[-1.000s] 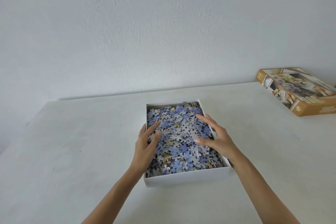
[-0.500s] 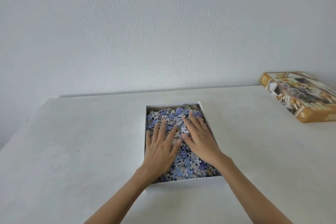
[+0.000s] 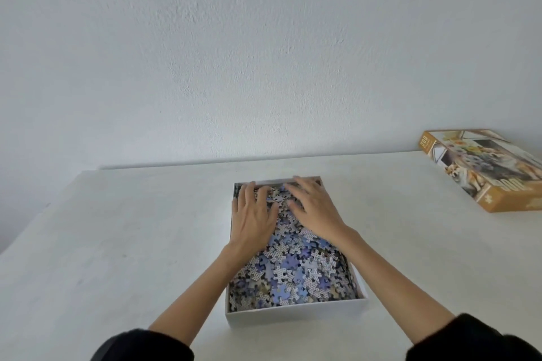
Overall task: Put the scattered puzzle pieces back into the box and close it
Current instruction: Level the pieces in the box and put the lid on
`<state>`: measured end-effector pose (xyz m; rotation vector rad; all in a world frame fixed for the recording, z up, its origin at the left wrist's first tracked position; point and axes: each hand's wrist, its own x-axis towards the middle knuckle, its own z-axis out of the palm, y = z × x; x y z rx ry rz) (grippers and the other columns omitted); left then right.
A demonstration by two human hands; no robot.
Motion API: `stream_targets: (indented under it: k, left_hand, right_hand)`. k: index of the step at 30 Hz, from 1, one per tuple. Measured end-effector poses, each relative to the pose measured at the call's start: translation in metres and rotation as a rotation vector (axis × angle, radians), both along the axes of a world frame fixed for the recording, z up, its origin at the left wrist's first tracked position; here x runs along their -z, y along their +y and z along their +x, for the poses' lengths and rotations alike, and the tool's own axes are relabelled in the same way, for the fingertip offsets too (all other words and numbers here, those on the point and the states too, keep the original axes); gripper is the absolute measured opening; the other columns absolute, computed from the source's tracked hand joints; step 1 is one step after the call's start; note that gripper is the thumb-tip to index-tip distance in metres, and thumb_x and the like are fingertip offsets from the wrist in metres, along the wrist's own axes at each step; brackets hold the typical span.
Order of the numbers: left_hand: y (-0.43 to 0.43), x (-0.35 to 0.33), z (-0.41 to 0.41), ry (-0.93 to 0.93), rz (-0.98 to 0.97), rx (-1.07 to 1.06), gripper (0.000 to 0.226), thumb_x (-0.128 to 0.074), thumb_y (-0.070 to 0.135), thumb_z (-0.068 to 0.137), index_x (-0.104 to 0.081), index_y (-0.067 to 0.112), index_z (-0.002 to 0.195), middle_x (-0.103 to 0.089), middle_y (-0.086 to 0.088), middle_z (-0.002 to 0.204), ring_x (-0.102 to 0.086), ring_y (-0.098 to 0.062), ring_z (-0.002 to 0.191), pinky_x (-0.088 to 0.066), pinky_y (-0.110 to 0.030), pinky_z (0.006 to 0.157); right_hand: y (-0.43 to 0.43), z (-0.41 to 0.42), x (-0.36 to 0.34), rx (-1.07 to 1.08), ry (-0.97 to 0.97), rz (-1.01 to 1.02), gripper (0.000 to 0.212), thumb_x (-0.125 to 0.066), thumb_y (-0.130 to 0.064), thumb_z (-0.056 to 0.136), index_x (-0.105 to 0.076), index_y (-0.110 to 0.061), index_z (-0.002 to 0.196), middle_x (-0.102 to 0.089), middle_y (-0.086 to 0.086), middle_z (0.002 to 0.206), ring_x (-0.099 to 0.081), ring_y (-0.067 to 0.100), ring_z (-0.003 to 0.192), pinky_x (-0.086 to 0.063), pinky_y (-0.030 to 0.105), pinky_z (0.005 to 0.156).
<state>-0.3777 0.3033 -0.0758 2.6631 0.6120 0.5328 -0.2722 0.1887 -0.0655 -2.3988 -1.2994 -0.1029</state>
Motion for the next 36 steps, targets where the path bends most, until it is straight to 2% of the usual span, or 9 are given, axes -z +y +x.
stream_targets:
  k: [2,4,8,13,17,21,24,28,36]
  left_hand:
    - [0.005,0.004,0.002,0.153,-0.086,0.024,0.050,-0.027,0.042,0.099,-0.025,0.020,0.144,-0.007,-0.011,0.156,0.002,-0.028,0.144,-0.003,-0.040,0.116]
    - [0.012,0.005,0.005,0.202,-0.098,0.061,0.053,-0.025,0.044,0.099,-0.021,0.021,0.146,-0.001,-0.008,0.157,0.010,-0.025,0.144,0.002,-0.037,0.115]
    - [0.013,0.006,0.007,0.128,-0.071,0.076,0.049,-0.027,0.039,0.100,-0.026,0.020,0.145,-0.009,-0.005,0.157,0.003,-0.022,0.145,-0.003,-0.039,0.117]
    - [0.009,0.001,0.007,0.109,0.096,0.096,0.045,-0.023,0.031,0.102,-0.026,0.024,0.146,-0.017,0.004,0.155,-0.005,-0.016,0.145,-0.004,-0.038,0.117]
    - [0.013,-0.001,0.006,0.245,0.068,0.108,0.046,-0.021,0.034,0.102,-0.020,0.026,0.148,-0.013,0.005,0.156,-0.006,-0.015,0.144,-0.005,-0.038,0.117]
    - [0.010,-0.003,0.003,0.217,0.003,0.080,0.047,-0.023,0.032,0.102,-0.024,0.020,0.147,-0.014,0.001,0.156,-0.008,-0.019,0.144,-0.009,-0.042,0.116]
    - [0.004,-0.003,-0.004,0.140,-0.049,0.115,0.046,-0.025,0.030,0.102,-0.024,0.020,0.147,-0.015,0.002,0.156,-0.006,-0.017,0.144,-0.011,-0.043,0.117]
    - [0.006,0.000,-0.008,0.267,0.021,0.119,0.050,-0.020,0.037,0.101,-0.015,0.023,0.149,-0.011,0.004,0.156,-0.004,-0.015,0.144,-0.006,-0.042,0.116]
    - [0.000,-0.015,-0.019,0.152,-0.070,0.077,0.050,-0.037,0.042,0.097,-0.030,0.022,0.142,-0.010,-0.010,0.153,-0.024,-0.030,0.137,-0.028,-0.047,0.109]
  right_hand:
    - [0.000,-0.003,0.011,0.003,0.023,-0.055,0.047,-0.029,-0.034,0.100,-0.022,-0.023,0.145,-0.021,0.002,0.153,-0.015,0.018,0.141,-0.006,0.032,0.114]
    - [0.000,-0.005,0.017,0.049,0.019,0.008,0.046,-0.031,-0.033,0.099,-0.028,-0.021,0.143,-0.029,0.001,0.150,-0.019,0.016,0.140,-0.007,0.028,0.114]
    - [-0.001,-0.003,0.015,0.133,-0.006,0.154,0.042,-0.041,-0.029,0.097,-0.045,-0.010,0.134,-0.041,0.007,0.143,-0.033,0.020,0.134,-0.021,0.030,0.112]
    - [0.000,-0.005,0.016,-0.014,-0.007,0.065,0.045,-0.035,-0.030,0.098,-0.033,-0.015,0.141,-0.028,0.001,0.150,-0.020,0.016,0.140,-0.006,0.027,0.114]
    - [-0.002,-0.007,0.013,0.081,-0.006,0.082,0.041,-0.035,-0.031,0.098,-0.040,-0.020,0.137,-0.041,-0.002,0.143,-0.030,0.015,0.136,-0.010,0.029,0.113]
    - [-0.003,-0.012,0.009,0.096,0.004,0.125,0.038,-0.039,-0.028,0.097,-0.048,-0.015,0.131,-0.042,0.003,0.142,-0.033,0.016,0.134,-0.014,0.029,0.113]
    - [-0.005,-0.013,0.010,-0.017,0.006,0.114,0.042,-0.038,-0.021,0.097,-0.037,-0.013,0.139,-0.030,0.003,0.149,-0.023,0.016,0.139,-0.009,0.026,0.113]
    - [-0.004,-0.014,0.013,-0.061,-0.001,-0.057,0.046,-0.030,-0.026,0.099,-0.026,-0.019,0.144,-0.020,-0.007,0.153,-0.014,0.012,0.141,-0.002,0.033,0.115]
    - [-0.011,-0.018,0.003,0.035,0.023,0.110,0.035,-0.041,-0.025,0.096,-0.049,-0.014,0.128,-0.052,0.001,0.126,-0.046,0.017,0.118,-0.033,0.033,0.105]
